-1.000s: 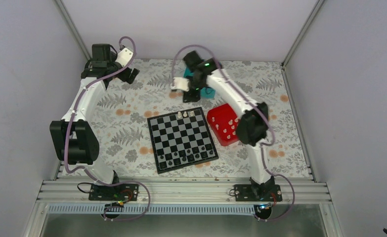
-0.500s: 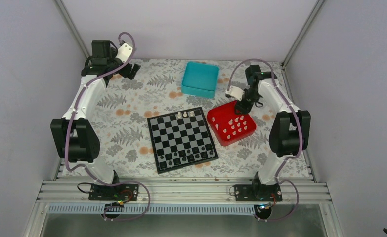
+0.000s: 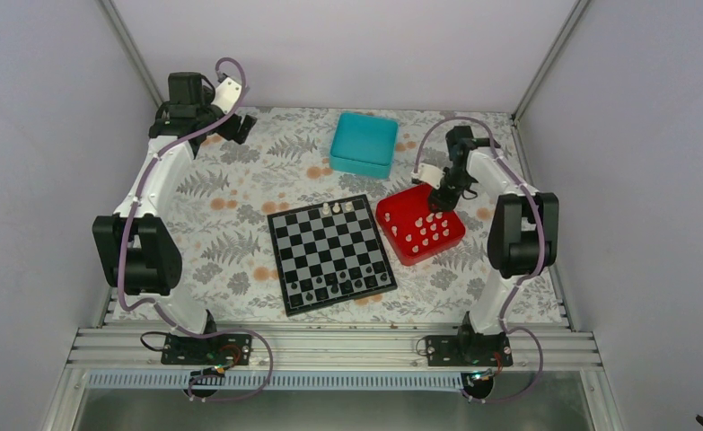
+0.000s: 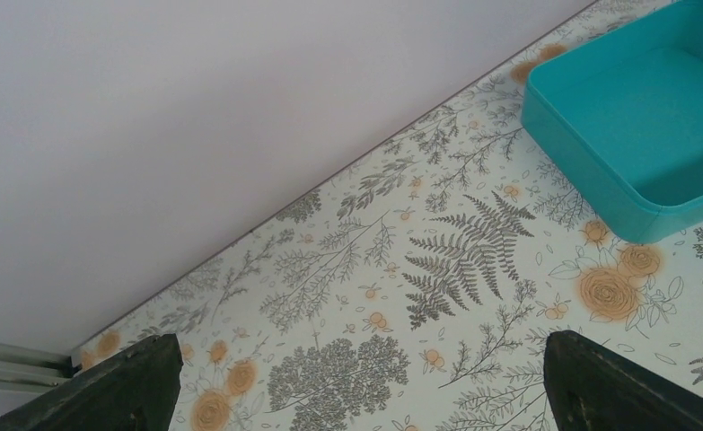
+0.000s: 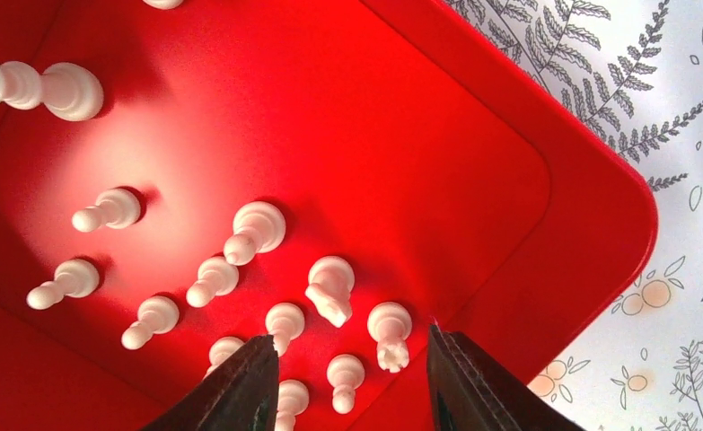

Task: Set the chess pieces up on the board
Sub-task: Pick up the chess piece from the storage box.

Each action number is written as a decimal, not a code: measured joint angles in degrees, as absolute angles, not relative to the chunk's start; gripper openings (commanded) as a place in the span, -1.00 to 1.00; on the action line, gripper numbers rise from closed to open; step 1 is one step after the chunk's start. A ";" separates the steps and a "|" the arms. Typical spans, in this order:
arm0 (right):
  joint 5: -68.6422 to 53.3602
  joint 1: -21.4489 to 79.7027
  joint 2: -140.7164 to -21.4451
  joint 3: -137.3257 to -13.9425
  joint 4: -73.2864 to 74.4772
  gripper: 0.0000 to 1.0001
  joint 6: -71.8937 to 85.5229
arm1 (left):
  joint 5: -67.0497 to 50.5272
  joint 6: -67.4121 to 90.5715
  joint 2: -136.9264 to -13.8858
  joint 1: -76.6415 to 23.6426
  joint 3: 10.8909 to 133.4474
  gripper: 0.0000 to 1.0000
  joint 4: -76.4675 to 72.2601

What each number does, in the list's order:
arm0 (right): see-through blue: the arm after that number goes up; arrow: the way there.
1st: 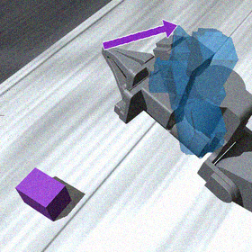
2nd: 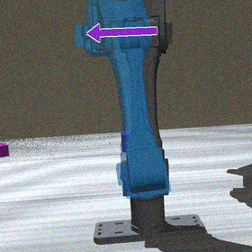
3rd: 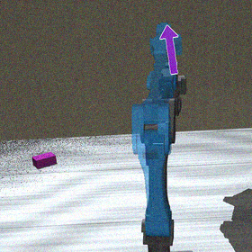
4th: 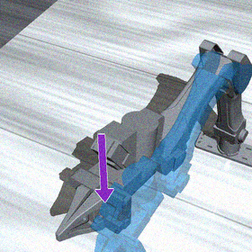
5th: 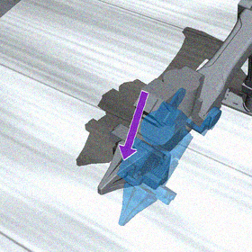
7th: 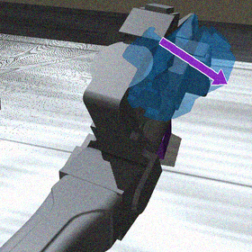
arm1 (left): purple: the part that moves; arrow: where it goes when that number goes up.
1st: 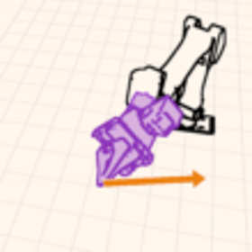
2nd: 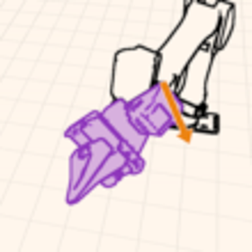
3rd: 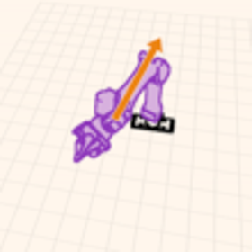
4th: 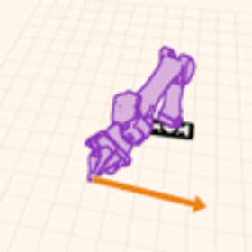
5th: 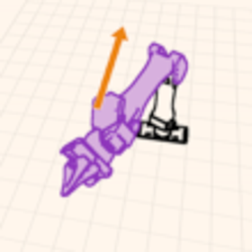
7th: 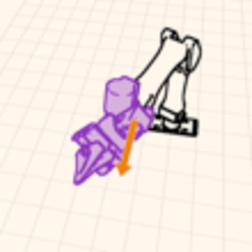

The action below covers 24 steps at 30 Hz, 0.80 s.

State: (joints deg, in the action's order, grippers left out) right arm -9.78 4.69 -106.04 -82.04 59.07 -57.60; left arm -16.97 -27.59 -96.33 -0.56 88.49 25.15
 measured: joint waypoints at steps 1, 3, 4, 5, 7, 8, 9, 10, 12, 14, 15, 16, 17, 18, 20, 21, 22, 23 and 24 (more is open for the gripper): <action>-9.74 4.69 -106.21 -81.97 58.81 -0.12 -57.80 | -16.95 -27.57 -96.33 -0.56 88.47 1.00 25.02; -9.69 4.69 -106.37 -81.67 58.26 -0.13 -58.41 | -16.95 -27.57 -96.33 -0.56 88.40 1.00 24.93; -9.65 4.69 -106.37 -81.52 58.06 -0.14 -58.65 | -16.95 -27.57 -96.33 -0.56 88.38 1.00 24.93; -9.56 4.69 -106.37 -81.25 57.74 -0.15 -58.96 | -16.95 -27.57 -96.33 -0.56 88.36 1.00 24.93; -9.50 4.69 -106.39 -80.47 57.19 -0.18 -59.79 | -16.97 -27.55 -96.33 -0.56 88.29 1.00 24.93; -9.50 4.69 -106.37 -79.88 56.90 -0.19 -60.31 | -16.97 -27.55 -96.33 -0.56 88.27 1.00 24.91; -9.52 4.69 -106.39 -79.29 56.71 -0.19 -60.90 | -16.97 -27.53 -96.33 -0.56 88.27 1.00 24.91; -9.50 4.69 -106.37 -78.61 56.58 -0.19 -61.56 | -16.97 -27.51 -96.33 -0.56 88.25 1.00 24.91; -9.50 4.69 -106.37 -77.56 56.58 -0.20 -63.09 | -16.95 -27.42 -96.33 -0.56 88.25 1.00 24.86; -9.54 4.69 -106.37 -76.71 56.53 -0.20 -64.77 | -16.95 -27.40 -96.33 -0.56 88.18 1.00 24.80; -9.54 4.69 -106.37 -76.29 56.45 -0.20 -65.65 | -16.95 -27.40 -96.33 -0.56 88.16 1.00 24.67; -9.54 4.69 -106.37 -75.99 56.49 -0.20 -66.57 | -16.95 -27.40 -96.33 -0.56 88.09 1.00 24.43; -9.54 4.69 -106.37 -75.92 56.53 -0.21 -67.16 | -16.95 -27.40 -96.33 -0.56 88.03 1.00 24.23; -9.52 4.75 -106.37 -75.92 56.49 -0.20 -67.83 | -16.95 -27.40 -96.33 -0.56 87.96 1.00 24.03; -9.39 4.80 -106.37 -75.92 56.34 -0.20 -68.66 | -16.84 -27.40 -96.33 -0.56 87.83 1.00 23.79; -9.15 4.80 -106.41 -75.92 56.21 -0.20 -69.01 | -16.71 -27.40 -96.31 -0.56 87.77 1.00 23.64; -8.97 4.82 -106.43 -75.92 56.03 -0.20 -69.17 | -16.60 -27.40 -96.33 -0.56 87.70 1.00 23.53; -8.69 4.82 -106.48 -75.92 55.77 -0.20 -69.28 | -16.56 -27.40 -96.31 -0.56 87.59 1.00 23.31; -8.45 4.86 -106.59 -75.92 55.44 -0.20 -69.41 | -16.56 -27.40 -96.29 -0.56 87.50 1.00 23.16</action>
